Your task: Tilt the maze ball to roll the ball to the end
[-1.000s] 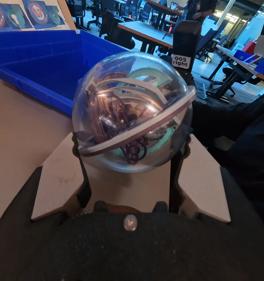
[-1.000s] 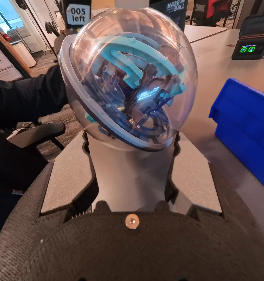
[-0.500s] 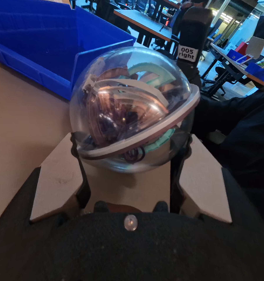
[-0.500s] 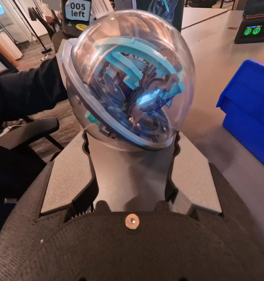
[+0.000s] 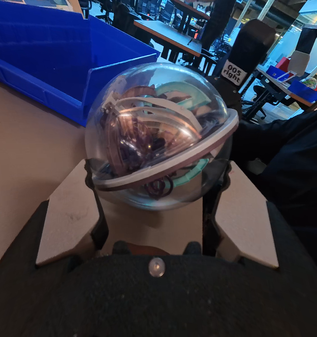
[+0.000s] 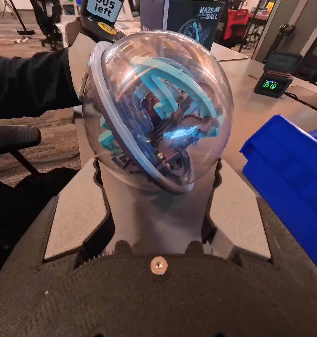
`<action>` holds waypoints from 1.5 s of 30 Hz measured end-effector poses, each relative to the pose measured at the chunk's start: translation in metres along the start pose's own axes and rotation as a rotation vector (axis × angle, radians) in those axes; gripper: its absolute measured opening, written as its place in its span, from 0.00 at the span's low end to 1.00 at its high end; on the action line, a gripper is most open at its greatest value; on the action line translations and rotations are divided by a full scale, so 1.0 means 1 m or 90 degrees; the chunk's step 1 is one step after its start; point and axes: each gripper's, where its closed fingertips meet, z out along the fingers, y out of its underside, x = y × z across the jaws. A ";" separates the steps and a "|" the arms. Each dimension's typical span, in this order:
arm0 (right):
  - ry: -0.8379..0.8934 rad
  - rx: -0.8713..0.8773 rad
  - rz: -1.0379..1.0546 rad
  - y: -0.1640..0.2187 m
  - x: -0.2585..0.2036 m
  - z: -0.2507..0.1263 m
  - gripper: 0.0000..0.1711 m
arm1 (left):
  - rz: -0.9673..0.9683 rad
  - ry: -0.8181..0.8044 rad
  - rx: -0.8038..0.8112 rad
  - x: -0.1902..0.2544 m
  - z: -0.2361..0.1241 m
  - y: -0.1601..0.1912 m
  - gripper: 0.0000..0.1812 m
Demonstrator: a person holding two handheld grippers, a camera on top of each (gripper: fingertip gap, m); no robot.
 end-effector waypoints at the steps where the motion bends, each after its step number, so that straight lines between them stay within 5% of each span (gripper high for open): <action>1: -0.004 -0.001 0.008 0.001 0.000 0.000 0.71 | -0.004 -0.005 0.000 0.000 0.000 -0.001 0.77; 45: -0.106 -0.025 0.245 0.001 -0.009 0.007 0.69 | -0.124 -0.051 -0.106 -0.003 -0.003 -0.017 0.77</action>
